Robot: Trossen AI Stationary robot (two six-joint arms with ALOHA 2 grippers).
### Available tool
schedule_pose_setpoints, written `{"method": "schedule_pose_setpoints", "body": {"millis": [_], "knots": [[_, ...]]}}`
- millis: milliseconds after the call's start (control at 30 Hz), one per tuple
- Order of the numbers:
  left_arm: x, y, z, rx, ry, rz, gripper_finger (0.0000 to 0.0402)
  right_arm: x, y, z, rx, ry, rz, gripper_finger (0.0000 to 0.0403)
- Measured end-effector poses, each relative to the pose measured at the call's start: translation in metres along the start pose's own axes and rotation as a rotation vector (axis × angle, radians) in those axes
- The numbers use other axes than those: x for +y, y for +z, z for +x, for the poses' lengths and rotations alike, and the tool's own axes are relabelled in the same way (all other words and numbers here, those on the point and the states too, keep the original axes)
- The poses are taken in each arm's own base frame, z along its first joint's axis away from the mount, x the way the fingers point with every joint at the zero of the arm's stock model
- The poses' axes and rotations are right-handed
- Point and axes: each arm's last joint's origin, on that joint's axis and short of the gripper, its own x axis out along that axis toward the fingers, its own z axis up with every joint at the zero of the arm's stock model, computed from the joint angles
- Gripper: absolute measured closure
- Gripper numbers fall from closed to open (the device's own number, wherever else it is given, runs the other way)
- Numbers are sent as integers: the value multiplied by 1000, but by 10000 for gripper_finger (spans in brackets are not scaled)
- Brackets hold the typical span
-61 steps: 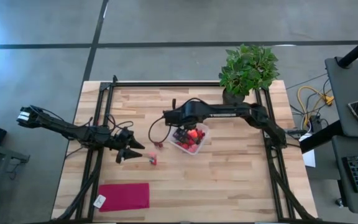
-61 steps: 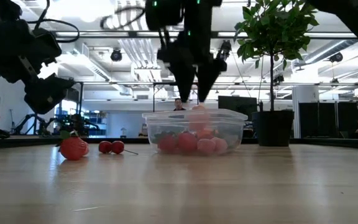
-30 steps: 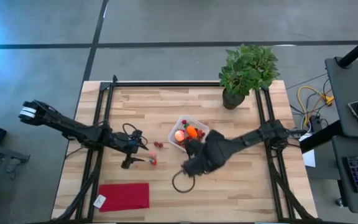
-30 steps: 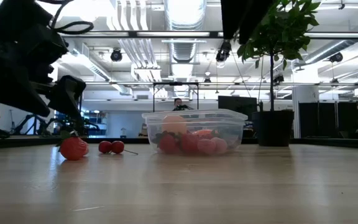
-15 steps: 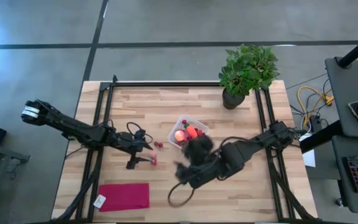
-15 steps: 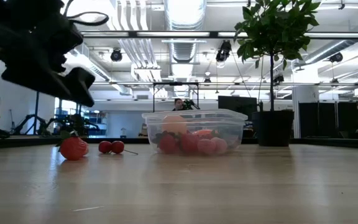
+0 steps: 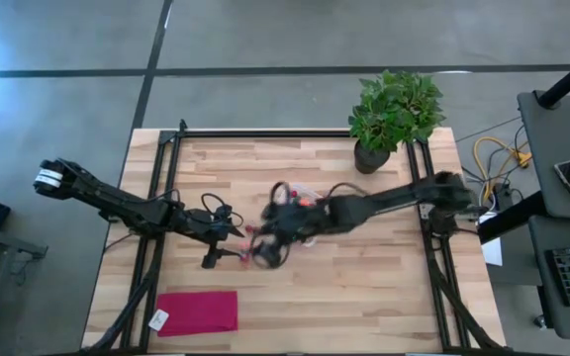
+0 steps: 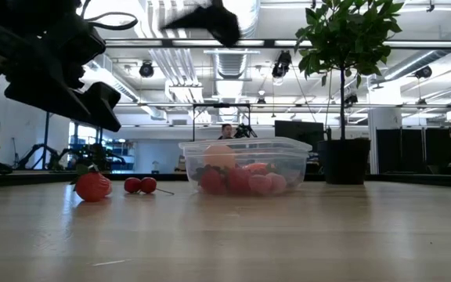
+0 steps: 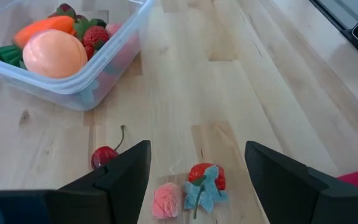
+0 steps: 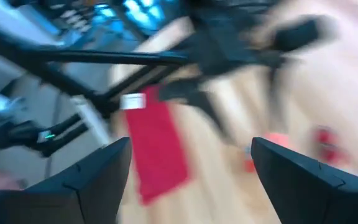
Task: Pick and placing Produce into tupperware
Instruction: Put the pink peach into the transparent container
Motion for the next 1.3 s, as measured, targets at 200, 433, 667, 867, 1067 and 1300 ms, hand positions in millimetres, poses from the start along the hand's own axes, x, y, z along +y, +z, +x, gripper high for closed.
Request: {"method": "schedule_pose_setpoints", "body": {"millis": [200, 433, 667, 867, 1067, 1300], "knots": [[1, 0, 0, -4, 22, -1, 155, -24, 8, -98, -139, -40, -30, 80], [6, 1, 0, -19, 120, -53, 155, -70, -39, -179, -227, -78, -14, 80], [13, 7, -1, -67, 182, -137, 155, -108, -96, -202, -378, 156, -81, 80], [19, 5, 2, -63, 240, -254, 155, -143, -137, -211, -402, 120, -59, 81], [20, 5, 4, -52, 242, -279, 155, -151, -146, -236, -483, 115, -124, 81], [20, 6, 7, -14, 179, -180, 155, -160, -154, -266, -544, 32, -111, 81]]}}
